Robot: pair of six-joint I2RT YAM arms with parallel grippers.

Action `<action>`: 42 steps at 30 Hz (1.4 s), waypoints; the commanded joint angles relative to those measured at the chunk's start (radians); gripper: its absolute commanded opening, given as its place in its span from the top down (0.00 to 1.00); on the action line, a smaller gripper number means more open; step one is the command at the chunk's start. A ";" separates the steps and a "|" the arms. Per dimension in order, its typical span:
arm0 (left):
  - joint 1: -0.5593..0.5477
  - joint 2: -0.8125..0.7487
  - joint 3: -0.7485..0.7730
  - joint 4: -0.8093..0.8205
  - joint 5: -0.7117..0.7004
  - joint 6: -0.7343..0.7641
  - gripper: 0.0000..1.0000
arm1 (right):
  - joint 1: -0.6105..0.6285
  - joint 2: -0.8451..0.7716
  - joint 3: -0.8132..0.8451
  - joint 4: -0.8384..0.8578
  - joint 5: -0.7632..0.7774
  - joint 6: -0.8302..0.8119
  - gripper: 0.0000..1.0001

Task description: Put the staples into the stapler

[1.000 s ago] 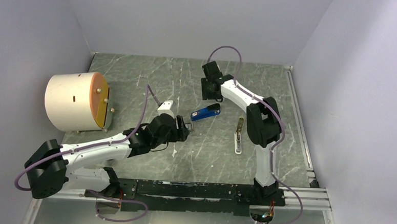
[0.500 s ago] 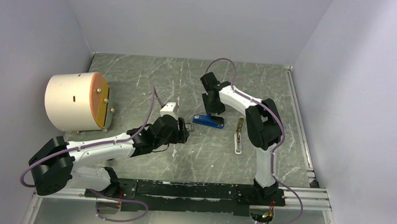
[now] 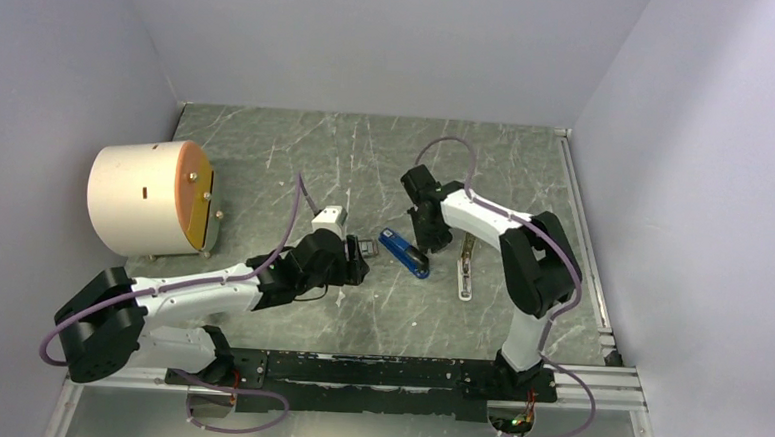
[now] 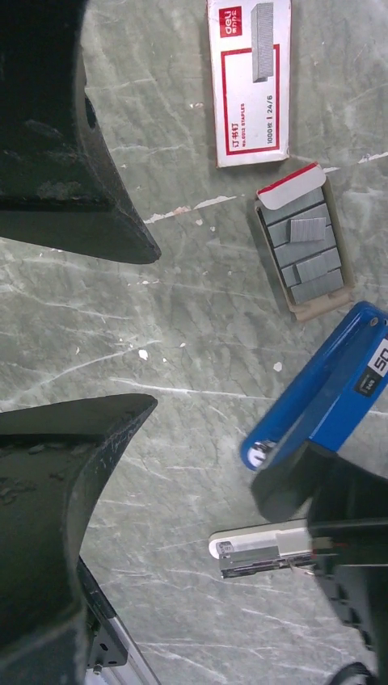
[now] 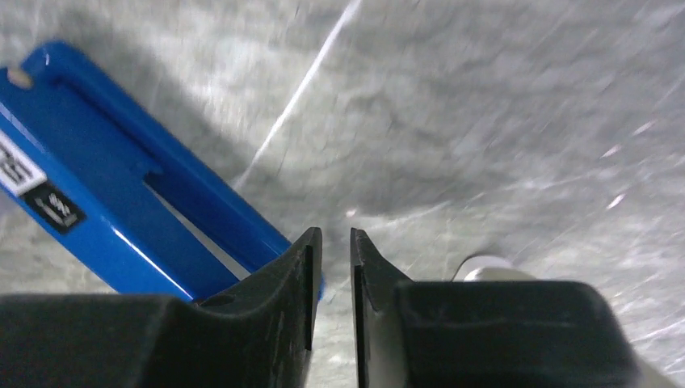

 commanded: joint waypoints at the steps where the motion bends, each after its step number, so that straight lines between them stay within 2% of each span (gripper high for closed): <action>1: 0.000 -0.022 -0.004 0.039 0.012 0.001 0.35 | 0.051 -0.070 -0.103 0.034 -0.074 0.069 0.77; 8: -0.001 -0.029 -0.015 0.044 0.026 -0.016 0.35 | 0.112 -0.204 -0.222 0.095 -0.143 0.143 0.82; 12: 0.000 -0.039 -0.020 0.038 0.026 -0.030 0.36 | 0.124 -0.307 -0.232 0.071 -0.039 0.193 0.81; 14: 0.000 -0.050 -0.023 0.026 0.015 -0.042 0.36 | 0.125 -0.360 -0.233 0.058 -0.006 0.200 0.76; 19: 0.000 -0.090 -0.040 -0.032 -0.060 -0.102 0.35 | 0.133 -0.454 -0.265 0.110 -0.116 0.136 0.61; 23: -0.001 -0.127 -0.059 -0.050 -0.108 -0.140 0.35 | 0.160 -0.425 -0.268 0.137 -0.159 0.093 0.40; 27: 0.000 -0.158 -0.072 -0.063 -0.137 -0.156 0.35 | 0.187 -0.357 -0.237 0.139 -0.124 0.076 0.33; 32: 0.000 -0.164 -0.079 -0.069 -0.146 -0.159 0.35 | 0.213 -0.281 -0.199 0.140 -0.108 0.073 0.36; 38: -0.001 -0.137 -0.080 -0.053 -0.120 -0.157 0.35 | 0.245 -0.229 -0.183 0.119 -0.059 0.130 0.65; 42: 0.000 -0.123 -0.082 -0.031 -0.092 -0.148 0.35 | 0.266 -0.255 -0.202 0.104 -0.008 0.215 0.77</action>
